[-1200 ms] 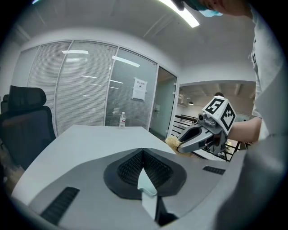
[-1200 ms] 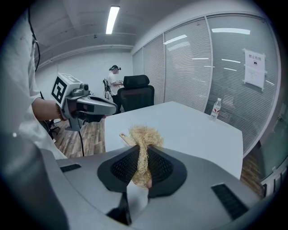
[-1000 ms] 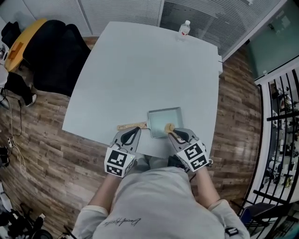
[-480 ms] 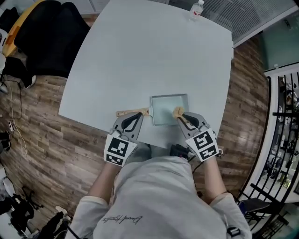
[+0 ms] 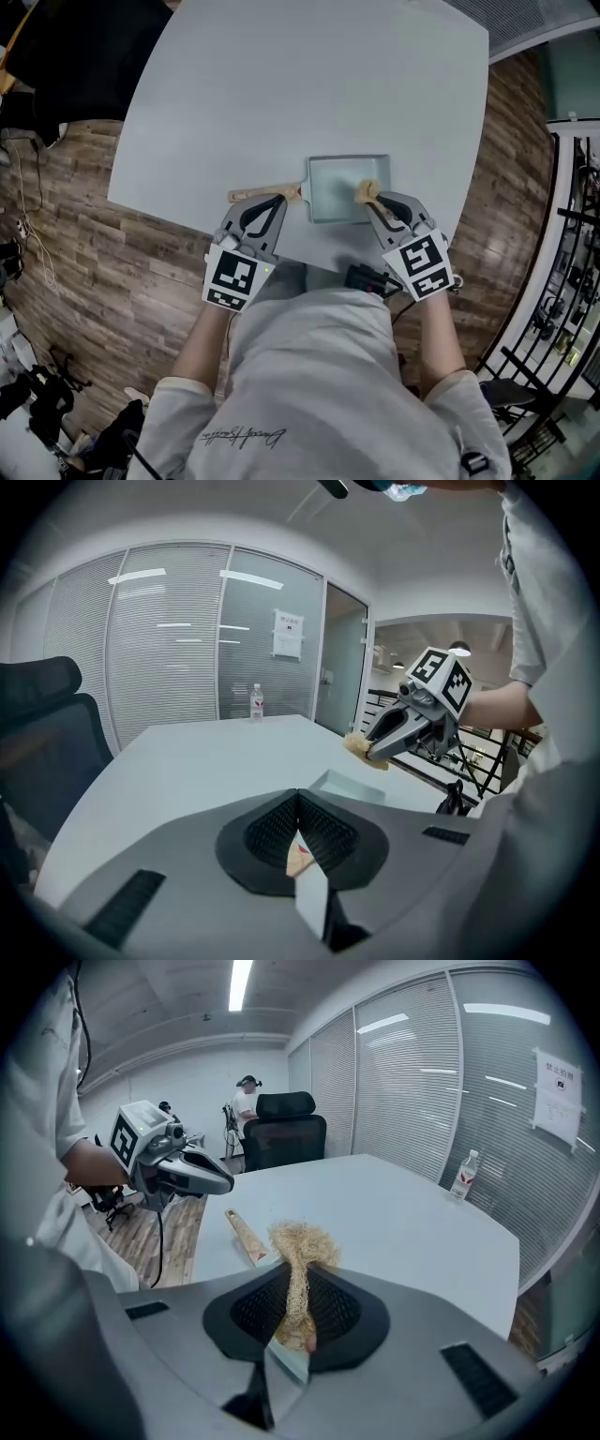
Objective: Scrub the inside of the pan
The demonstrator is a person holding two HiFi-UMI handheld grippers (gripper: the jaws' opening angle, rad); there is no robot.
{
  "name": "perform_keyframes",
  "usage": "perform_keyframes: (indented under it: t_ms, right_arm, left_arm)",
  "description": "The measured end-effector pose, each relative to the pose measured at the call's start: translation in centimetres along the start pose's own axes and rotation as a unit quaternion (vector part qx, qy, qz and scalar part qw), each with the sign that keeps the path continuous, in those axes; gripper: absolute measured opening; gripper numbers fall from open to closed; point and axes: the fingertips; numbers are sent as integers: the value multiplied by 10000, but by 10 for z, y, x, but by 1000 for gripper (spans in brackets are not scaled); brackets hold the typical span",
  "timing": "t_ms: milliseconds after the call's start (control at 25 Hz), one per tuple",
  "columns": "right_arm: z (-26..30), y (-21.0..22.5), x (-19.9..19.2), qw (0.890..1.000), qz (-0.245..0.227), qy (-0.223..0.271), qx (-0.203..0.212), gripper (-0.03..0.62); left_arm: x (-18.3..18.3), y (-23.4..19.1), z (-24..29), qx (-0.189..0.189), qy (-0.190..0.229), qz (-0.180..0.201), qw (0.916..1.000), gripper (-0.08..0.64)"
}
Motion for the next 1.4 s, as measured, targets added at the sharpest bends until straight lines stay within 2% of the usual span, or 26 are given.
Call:
perform_keyframes:
  t_ms: [520,640,760,920,1040,1120,1280,1400]
  right_arm:
    - [26,-7,-13,9986,-357,-309,225,67]
    - [33,-9,-16,9979,-387,-415,304,67]
    - [41,-8,-18,9971,-457,-499,353,67]
    - [48,-4,-20,9945,-719,-633,418,67]
    - [56,-5,-21,9918,-937,-726,482,67]
    - [62,-6,-21,9896,-1086,-783,534,67]
    - [71,-7,-23,9835,-1428,-926,607,67]
    - [82,-7,-22,9765,-1767,-1048,658,67]
  left_arm:
    - [-31,-6,12,-272,-506,381,9976,14]
    - [-42,-10,14,-359,-783,591,9945,14]
    - [-52,-11,17,-536,-1056,984,9881,19]
    - [-65,-5,24,-821,-1487,1758,9696,86]
    - [-81,-1,28,-1145,-1850,2267,9493,171]
    - [-92,-3,31,-1261,-2088,2515,9366,195]
    - [-108,-7,38,-1388,-2474,2909,9137,209]
    - [-117,-12,43,-1438,-2653,3108,9013,209]
Point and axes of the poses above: the fingertips, and each gripper's own axes: z forward along the fingers, y to its right, x out of its top, and after that the axes turned 1 degree about -z, right-handed
